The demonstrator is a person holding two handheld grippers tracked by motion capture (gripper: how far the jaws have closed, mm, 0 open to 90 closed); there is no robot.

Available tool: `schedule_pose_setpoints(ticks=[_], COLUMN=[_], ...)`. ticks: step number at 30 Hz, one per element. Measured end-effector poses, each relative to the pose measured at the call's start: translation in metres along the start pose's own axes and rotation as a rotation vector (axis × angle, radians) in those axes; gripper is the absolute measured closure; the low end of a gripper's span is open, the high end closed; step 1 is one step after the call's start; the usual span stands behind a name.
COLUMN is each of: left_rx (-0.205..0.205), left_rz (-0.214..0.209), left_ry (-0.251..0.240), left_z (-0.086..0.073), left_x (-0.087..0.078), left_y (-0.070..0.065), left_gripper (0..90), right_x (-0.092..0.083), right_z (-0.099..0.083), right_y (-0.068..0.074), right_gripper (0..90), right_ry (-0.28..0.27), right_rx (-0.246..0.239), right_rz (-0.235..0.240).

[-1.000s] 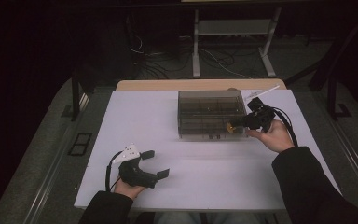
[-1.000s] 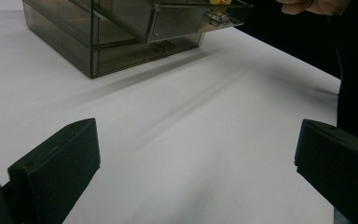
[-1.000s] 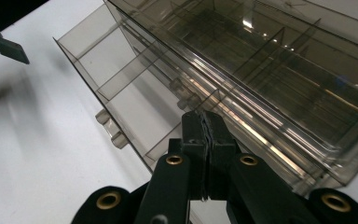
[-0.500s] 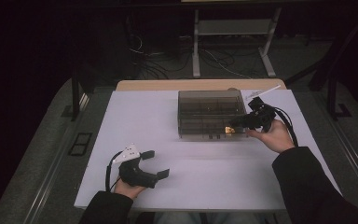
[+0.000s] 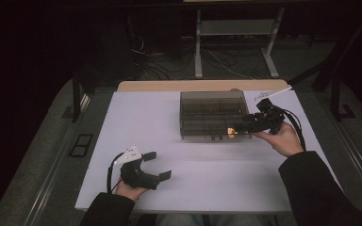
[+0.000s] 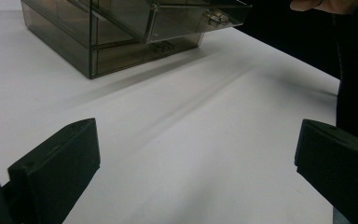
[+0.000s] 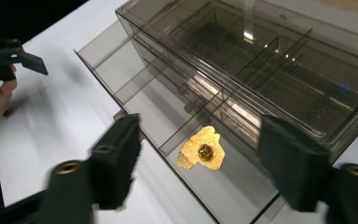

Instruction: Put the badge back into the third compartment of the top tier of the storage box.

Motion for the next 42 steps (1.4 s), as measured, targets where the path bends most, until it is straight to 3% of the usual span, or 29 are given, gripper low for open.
schedule_pose_setpoints(ticks=[6,8,11,26,42], left_rx=[0.002,0.002,0.001,0.0,-0.002], left_rz=[-0.003,-0.004,-0.005,-0.009,-0.01], left_ry=[-0.003,-0.005,-0.004,-0.002,0.003], left_z=[0.001,0.001,0.001,0.001,0.0], left_x=[0.0,0.0,0.0,0.0,0.0], left_y=[-0.001,-0.001,-0.002,-0.002,-0.002], left_gripper=[0.0,0.0,0.0,0.0,0.0], right_x=[-0.009,-0.011,-0.016,-0.037,-0.039], right_z=[0.001,0.001,-0.001,-0.024,-0.052], right_y=[0.004,0.005,0.005,0.018,0.027], right_gripper=[9.5,0.1,0.0,0.0,0.0], right_ry=[-0.021,-0.033,-0.046,-0.083,-0.119], right_rx=[-0.005,0.001,0.002,-0.001,-0.001], right_rz=[-0.02,-0.028,-0.049,-0.051,-0.055])
Point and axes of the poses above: each handheld gripper's, and its own axes: x roughly forward along the jaws, z roughly out of its top, y roughly to its left, the point moved 10 cm from there along x, roughly forward along the jaws, and after that the axes turned 8 degrees about z, right-handed, at the moved point
